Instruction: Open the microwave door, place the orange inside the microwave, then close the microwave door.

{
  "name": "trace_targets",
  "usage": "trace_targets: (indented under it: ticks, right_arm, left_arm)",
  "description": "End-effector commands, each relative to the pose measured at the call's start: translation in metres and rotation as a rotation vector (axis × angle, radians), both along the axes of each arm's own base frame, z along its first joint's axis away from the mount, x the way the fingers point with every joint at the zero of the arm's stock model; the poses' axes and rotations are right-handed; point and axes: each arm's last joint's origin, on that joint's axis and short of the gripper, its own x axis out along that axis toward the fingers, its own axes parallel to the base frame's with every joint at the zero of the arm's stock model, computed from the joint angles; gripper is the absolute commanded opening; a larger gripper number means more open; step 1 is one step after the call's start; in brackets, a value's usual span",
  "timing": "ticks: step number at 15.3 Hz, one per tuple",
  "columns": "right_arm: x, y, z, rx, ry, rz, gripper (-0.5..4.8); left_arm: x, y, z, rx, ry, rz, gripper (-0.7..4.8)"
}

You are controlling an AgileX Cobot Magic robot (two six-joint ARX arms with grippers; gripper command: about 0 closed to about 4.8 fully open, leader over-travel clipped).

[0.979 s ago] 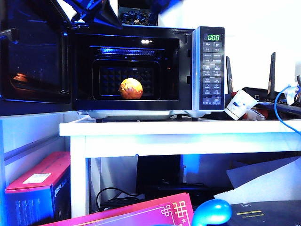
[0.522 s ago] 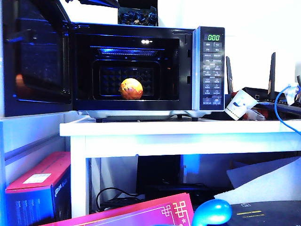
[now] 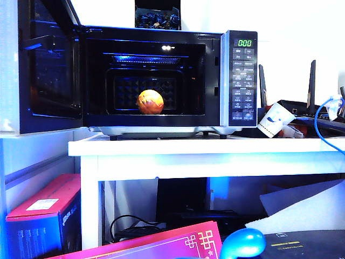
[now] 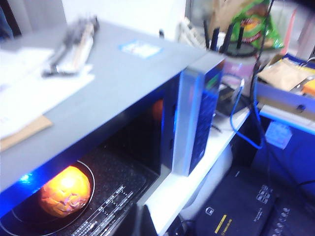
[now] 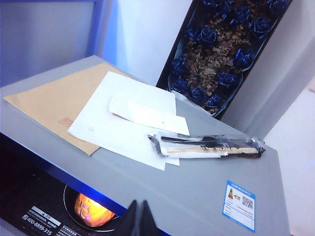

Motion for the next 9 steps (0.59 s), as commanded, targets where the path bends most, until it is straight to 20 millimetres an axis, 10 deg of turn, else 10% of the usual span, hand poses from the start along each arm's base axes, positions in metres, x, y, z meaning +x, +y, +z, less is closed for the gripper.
trace_targets:
  ticks: [1, 9]
  right_arm:
    - [-0.004, -0.002, 0.005, 0.018, -0.018, 0.003, -0.01]
    - [-0.008, -0.004, 0.01, 0.023, -0.027, 0.009, 0.0]
  left_arm:
    - [-0.019, 0.006, 0.012, 0.006, 0.005, 0.003, -0.05]
    - [-0.066, 0.036, 0.02, 0.373, 0.042, 0.493, -0.05]
